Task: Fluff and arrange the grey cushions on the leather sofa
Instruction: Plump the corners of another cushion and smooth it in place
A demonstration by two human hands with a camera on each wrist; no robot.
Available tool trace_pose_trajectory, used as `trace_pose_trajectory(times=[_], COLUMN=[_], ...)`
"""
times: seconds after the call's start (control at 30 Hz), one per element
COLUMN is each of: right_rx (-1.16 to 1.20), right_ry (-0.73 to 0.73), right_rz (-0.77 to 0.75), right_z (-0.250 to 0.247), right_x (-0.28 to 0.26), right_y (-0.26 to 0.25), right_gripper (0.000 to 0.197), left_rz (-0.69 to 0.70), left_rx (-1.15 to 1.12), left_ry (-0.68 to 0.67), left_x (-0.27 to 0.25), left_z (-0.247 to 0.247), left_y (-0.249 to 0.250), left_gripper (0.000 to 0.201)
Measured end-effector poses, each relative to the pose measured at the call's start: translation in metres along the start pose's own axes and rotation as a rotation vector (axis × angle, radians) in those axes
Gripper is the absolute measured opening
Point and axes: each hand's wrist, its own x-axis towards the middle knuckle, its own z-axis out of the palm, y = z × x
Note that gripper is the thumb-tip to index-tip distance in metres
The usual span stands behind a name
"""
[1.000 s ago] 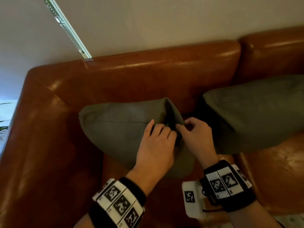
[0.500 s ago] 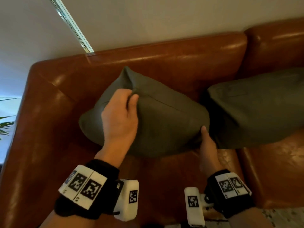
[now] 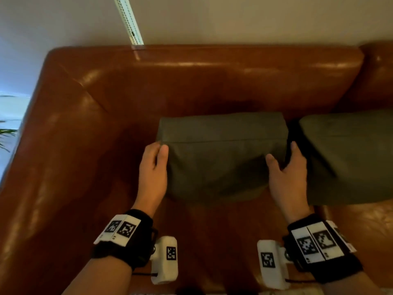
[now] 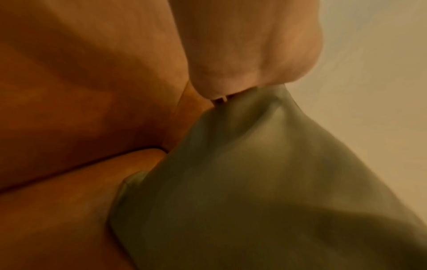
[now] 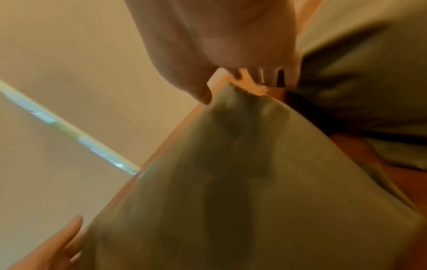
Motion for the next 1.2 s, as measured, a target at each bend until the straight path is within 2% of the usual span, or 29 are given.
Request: trace_pose_trajectory(times=[0.07,0.1,0.17,0.2,0.27,0.4,0.47,0.5,0.63,0.77,0.9,1.0,1.07,1.2], right_rx=[-0.073,-0.092,-0.166,-0.239,-0.398,-0.626,-0.703,-0.721,-0.736,-0.684,-0.609,-0.555,-0.526,-0.504], right_ry=[0.042,-0.012,-0.248,-0.370,-0.511,-0.600,-0.643,-0.653,-0.570,-0.503,-0.406,-0.361,-0.349,-0.360], right_rz=[-0.167,-0.248,-0.332,-0.349,-0.424,-0.492,-0.472,-0.457,-0.498,-0.534,-0.562,-0.587,-0.595,-0.631], right_z=[-0.008,-0.008,0.002,0.013,0.041,0.102,0.128,0.138,0.155,0.154,0.150,0.150,0.153,0.156], right_x=[-0.011,-0.016,-0.023,-0.024,-0.024,-0.019,-0.016,-0.016,-0.017,-0.015,-0.011,-0.010,-0.008,-0.006], right_y=[-0.030,-0.049,-0.091,-0.110,-0.144,-0.188,-0.192,-0.191,-0.176,-0.169,-0.160,-0.154,-0.153,-0.152], right_gripper=[0.064,0.059,0.046,0.042,0.044,0.052,0.053,0.050,0.028,0.027,0.020,0.018,0.020,0.024], left_rz=[0.001,-0.007,-0.043,-0.071,-0.088,-0.082,-0.080,-0.066,0.016,0.006,0.018,-0.041,-0.060,0.127], left_rx=[-0.047,-0.025,0.070,0.103,0.178,0.339,0.333,0.322,0.374,0.356,0.316,0.266,0.222,0.320], left_ry=[0.076,0.126,0.175,0.155,0.059,-0.140,-0.195,-0.198,-0.119,-0.058,-0.092,-0.163,-0.164,-0.013], left_x=[0.004,0.009,0.026,0.036,0.054,0.076,0.079,0.080,0.079,0.083,0.087,0.094,0.096,0.095], left_z=[-0.010,-0.015,-0.024,-0.027,-0.029,-0.020,-0.016,-0.014,-0.017,-0.028,-0.050,-0.060,-0.059,-0.046], left_y=[0.001,0.000,-0.005,-0.009,-0.012,-0.007,-0.007,-0.009,-0.014,-0.021,-0.024,-0.030,-0.031,-0.031], left_gripper=[0.035,0.032,0.022,0.018,0.013,0.024,0.029,0.024,0.010,0.008,0.019,0.025,0.026,0.014])
